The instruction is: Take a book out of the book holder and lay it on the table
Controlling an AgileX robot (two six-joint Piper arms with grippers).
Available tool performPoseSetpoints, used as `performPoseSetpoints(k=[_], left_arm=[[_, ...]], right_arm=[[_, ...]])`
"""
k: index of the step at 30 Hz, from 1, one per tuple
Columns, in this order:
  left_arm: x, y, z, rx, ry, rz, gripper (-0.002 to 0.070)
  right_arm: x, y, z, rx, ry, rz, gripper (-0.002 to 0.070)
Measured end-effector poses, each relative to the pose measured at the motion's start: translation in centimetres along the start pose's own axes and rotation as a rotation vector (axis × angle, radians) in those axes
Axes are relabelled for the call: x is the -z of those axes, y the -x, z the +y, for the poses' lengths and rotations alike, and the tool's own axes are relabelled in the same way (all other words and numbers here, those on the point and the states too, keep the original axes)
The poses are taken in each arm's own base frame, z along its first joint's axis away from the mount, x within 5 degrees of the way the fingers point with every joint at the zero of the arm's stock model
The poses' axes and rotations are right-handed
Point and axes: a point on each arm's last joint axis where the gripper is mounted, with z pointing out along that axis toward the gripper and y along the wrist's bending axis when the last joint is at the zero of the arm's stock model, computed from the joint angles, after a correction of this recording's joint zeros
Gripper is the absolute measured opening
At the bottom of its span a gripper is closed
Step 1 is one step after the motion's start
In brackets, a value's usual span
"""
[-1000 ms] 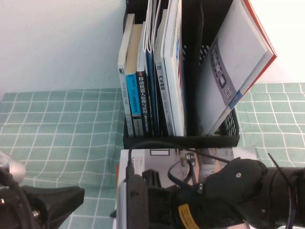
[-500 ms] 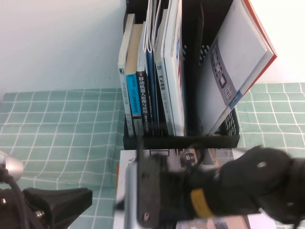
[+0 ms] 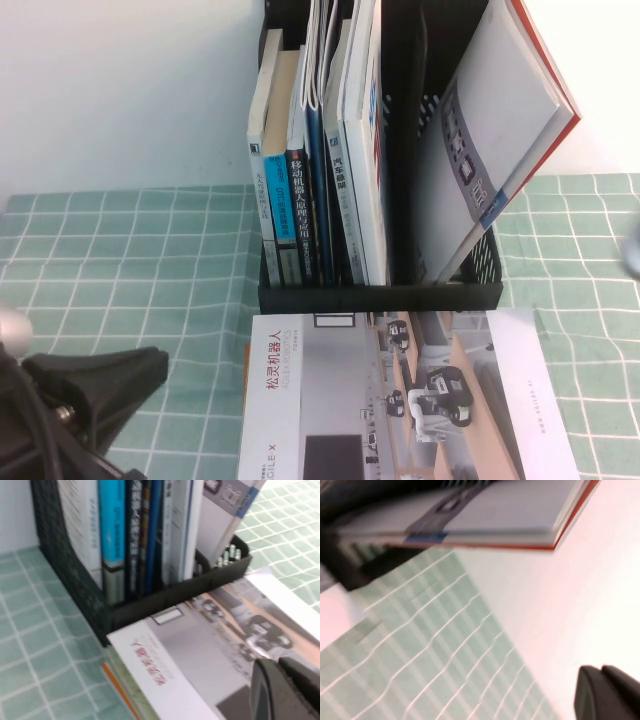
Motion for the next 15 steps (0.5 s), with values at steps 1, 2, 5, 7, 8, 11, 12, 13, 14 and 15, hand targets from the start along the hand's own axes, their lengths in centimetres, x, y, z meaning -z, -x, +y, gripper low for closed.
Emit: performPoseSetpoints(k=[1,2,5,7,8,11,12,13,14,15], left_arm=[[0.0,0.1,0.1,-0.024,0.012,-0.007,-0.0001],[0.0,0.2,0.2,-0.047,0.021,-0.017,-0.0001],[0.0,0.5,0.3,-0.099,0.038,-0.051,-0.0001],[0.0,0.8,0.3,-0.125,0.036,-0.084,-0.0002],[0.1,1.0,0.2,-0.132,0.03,-0.103,-0.0001],[-0.1,1.1,0.0,-0.161,-0.001,-0.171,-0.0001],[-0.3,0.9,-0.1,-0.168,-0.016,-0.194,-0.0001],[-0.4,0.7,-0.2,-0.175,-0.031,-0.216,-0.0001],[-0.6,0.4,-0.2,-0.18,-0.046,-0.236,-0.0001],[-0.7,0.0,-0.2,-0.183,-0.058,-0.25,-0.0001]], right_arm=[[0.8,-1.1,0.1,-0.034,0.046,0.012,-0.0001],[1.5,-1.9,0.2,-0.07,0.08,0.007,-0.0001],[3.5,-4.9,0.9,-0.23,0.175,-0.051,-0.0001],[4.5,-7.0,1.9,-0.342,0.228,-0.12,-0.0002],[5.0,-8.1,2.3,-0.39,0.247,-0.165,-0.0002],[5.1,-10.8,5.2,-0.491,0.324,-0.276,-0.0002],[4.9,-11.6,6.2,-0.521,0.347,-0.313,-0.0002],[4.7,-12.4,7.2,-0.548,0.366,-0.346,-0.0002],[4.6,-12.8,7.9,-0.571,0.379,-0.379,-0.0002],[4.3,-13.4,8.8,-0.591,0.391,-0.407,-0.0002]])
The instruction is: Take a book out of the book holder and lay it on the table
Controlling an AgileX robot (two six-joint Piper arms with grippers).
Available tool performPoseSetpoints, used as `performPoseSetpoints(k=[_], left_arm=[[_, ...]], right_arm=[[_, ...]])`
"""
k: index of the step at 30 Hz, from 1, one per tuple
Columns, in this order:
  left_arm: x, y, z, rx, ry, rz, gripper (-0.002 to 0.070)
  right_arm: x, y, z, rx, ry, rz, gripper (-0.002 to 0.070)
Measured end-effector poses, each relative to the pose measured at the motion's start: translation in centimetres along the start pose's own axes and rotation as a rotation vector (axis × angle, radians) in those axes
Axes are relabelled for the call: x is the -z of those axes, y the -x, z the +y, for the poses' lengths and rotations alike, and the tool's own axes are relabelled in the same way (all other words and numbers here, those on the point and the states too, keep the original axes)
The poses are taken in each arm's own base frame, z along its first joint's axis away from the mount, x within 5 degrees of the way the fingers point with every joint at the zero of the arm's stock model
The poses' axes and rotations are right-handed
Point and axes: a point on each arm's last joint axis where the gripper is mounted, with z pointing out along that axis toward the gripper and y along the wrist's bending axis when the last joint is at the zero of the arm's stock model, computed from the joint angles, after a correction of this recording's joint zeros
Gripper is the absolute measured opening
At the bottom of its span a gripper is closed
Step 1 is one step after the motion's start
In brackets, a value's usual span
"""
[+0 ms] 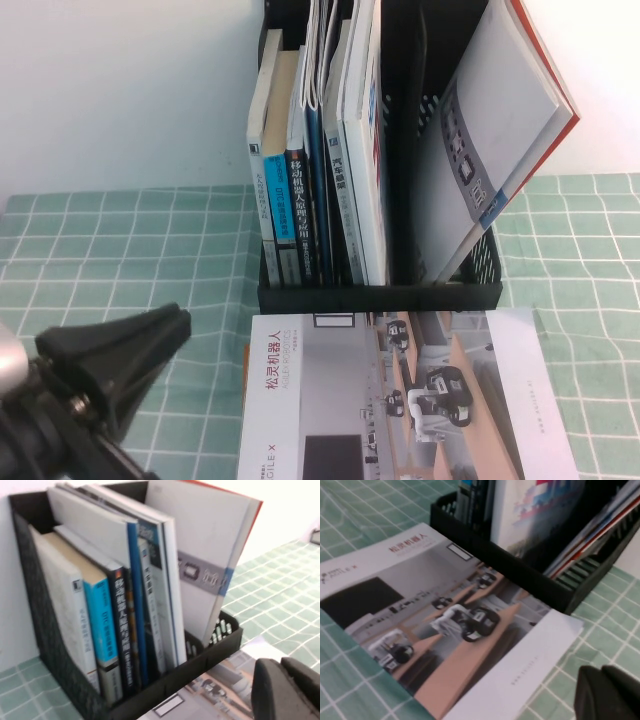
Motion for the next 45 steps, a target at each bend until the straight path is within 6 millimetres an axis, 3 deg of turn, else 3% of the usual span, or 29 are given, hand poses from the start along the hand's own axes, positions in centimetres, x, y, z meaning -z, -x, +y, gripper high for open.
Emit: performPoseSetpoints(k=[4,8,28,31,36,41,45], left_arm=[[-0.2,-2.0,-0.2,-0.008,-0.037,-0.027,-0.0001],[-0.4,-4.0,-0.2,-0.009,-0.041,0.018,-0.0001],[-0.1,-5.3,0.1,0.008,-0.018,0.089,-0.0002],[1.0,-4.8,0.8,-0.033,0.044,0.04,-0.0001],[4.6,-3.9,2.4,-0.004,0.235,-0.141,-0.0002],[7.7,-4.3,2.7,-0.018,0.402,-0.285,-0.0001],[8.8,-4.9,2.6,-0.031,0.474,-0.343,-0.0001]], right_arm=[[-0.6,-2.8,0.8,-0.043,0.042,-0.062,-0.0002],[-1.2,-4.1,1.2,-0.043,0.056,-0.057,-0.0002],[-1.2,-4.3,1.2,-0.045,0.059,-0.059,-0.0002],[-1.2,-4.3,1.2,-0.045,0.059,-0.059,-0.0002],[-1.2,-4.3,1.2,-0.045,0.059,-0.059,-0.0002],[-1.2,-4.3,1.2,-0.045,0.059,-0.059,-0.0002],[-1.2,-4.3,1.2,-0.045,0.059,-0.059,-0.0002]])
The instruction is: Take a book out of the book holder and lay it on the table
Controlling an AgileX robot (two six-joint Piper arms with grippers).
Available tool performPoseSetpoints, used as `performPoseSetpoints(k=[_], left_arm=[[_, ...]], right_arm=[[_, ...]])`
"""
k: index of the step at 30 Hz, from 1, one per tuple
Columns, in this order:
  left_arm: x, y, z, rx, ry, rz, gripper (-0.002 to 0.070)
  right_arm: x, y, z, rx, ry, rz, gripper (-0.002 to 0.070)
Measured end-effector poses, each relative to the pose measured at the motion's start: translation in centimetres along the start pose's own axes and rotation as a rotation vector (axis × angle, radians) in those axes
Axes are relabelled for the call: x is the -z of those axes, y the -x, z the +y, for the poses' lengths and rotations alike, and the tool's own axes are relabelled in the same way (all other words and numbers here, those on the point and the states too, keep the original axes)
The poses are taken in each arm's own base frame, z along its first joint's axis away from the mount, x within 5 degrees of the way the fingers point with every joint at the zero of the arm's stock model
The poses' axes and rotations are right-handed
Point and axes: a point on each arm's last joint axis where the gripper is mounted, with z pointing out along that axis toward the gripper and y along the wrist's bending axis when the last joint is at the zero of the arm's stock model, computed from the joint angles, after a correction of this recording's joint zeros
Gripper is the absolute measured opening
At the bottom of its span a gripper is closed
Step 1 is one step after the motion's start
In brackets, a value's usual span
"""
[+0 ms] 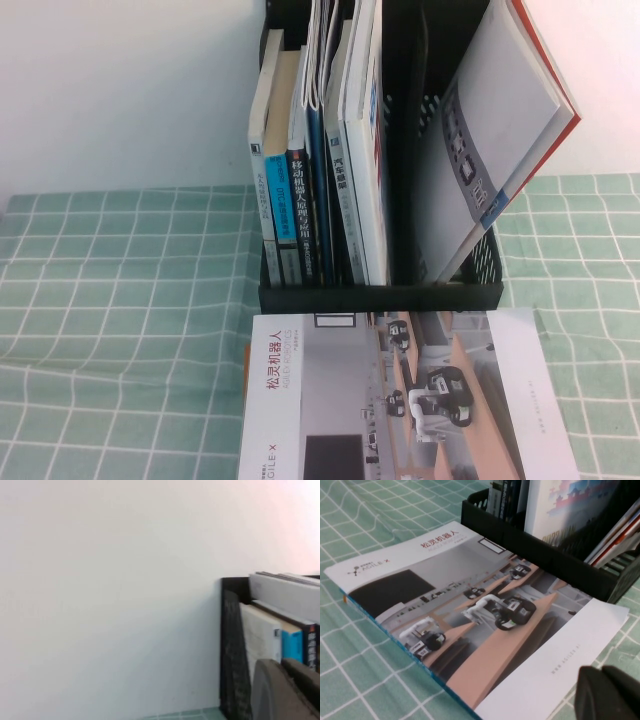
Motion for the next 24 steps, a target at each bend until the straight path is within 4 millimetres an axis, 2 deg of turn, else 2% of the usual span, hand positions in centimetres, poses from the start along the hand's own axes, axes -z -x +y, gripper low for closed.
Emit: performPoseSetpoints(k=[3,11,17,24], left_arm=[[0.3,-1.3,0.2,0.001,0.04,0.007,-0.0001],[0.3,-7.6,0.4,0.188,0.087,0.182,-0.0001],[0.4,-8.6,0.5,0.165,0.1,0.251,-0.0001],[1.0,-10.1,0.3,0.176,0.102,0.425,-0.0001]], right_arm=[[0.0,0.0,0.0,0.0,0.0,0.0,-0.0002],[0.0,0.0,0.0,0.0,0.0,0.0,-0.0002],[0.0,0.0,0.0,0.0,0.0,0.0,-0.0002],[0.0,0.0,0.0,0.0,0.0,0.0,-0.0002]])
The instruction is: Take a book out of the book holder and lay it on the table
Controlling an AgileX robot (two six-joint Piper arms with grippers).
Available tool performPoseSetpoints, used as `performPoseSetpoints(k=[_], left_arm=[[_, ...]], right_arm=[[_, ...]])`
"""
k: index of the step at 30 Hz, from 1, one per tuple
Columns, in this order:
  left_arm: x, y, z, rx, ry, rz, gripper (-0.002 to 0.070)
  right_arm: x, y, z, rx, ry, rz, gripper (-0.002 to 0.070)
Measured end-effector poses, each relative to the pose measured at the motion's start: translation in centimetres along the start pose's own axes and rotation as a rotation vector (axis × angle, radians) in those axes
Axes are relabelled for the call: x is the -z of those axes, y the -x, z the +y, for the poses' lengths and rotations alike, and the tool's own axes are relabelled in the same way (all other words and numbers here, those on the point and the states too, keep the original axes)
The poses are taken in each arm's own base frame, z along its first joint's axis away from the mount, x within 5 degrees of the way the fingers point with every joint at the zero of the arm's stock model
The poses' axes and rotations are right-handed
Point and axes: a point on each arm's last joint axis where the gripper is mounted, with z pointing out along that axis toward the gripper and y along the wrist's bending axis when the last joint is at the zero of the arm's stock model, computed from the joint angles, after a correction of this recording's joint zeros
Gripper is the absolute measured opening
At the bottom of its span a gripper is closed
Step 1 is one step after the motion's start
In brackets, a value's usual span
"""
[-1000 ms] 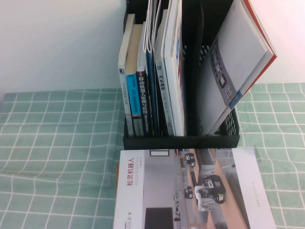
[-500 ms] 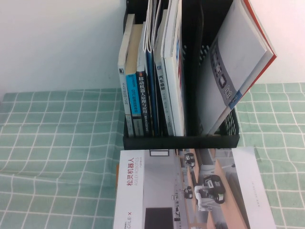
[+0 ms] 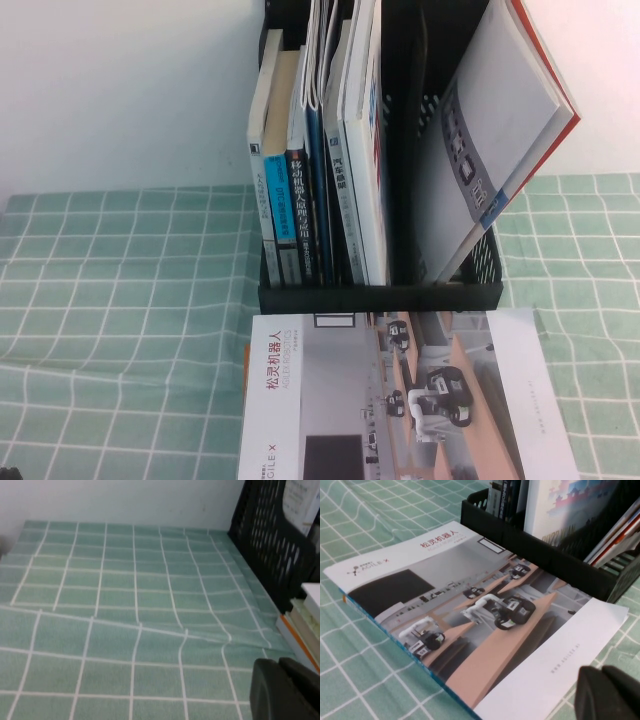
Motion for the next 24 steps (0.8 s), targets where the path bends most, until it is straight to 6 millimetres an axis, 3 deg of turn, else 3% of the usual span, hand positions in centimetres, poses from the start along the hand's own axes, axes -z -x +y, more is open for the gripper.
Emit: performPoseSetpoints(k=[8,24], left_arm=[[0.05,-0.31,0.28,-0.091,0.03,0.031,-0.0002],[0.07,-0.27,0.55,-0.037,0.08,0.024,-0.0001]], right_arm=[[0.0,0.0,0.0,0.0,0.0,0.0,-0.0002],[-0.02,-0.05,0.01,0.0,0.0,0.002,-0.0002]])
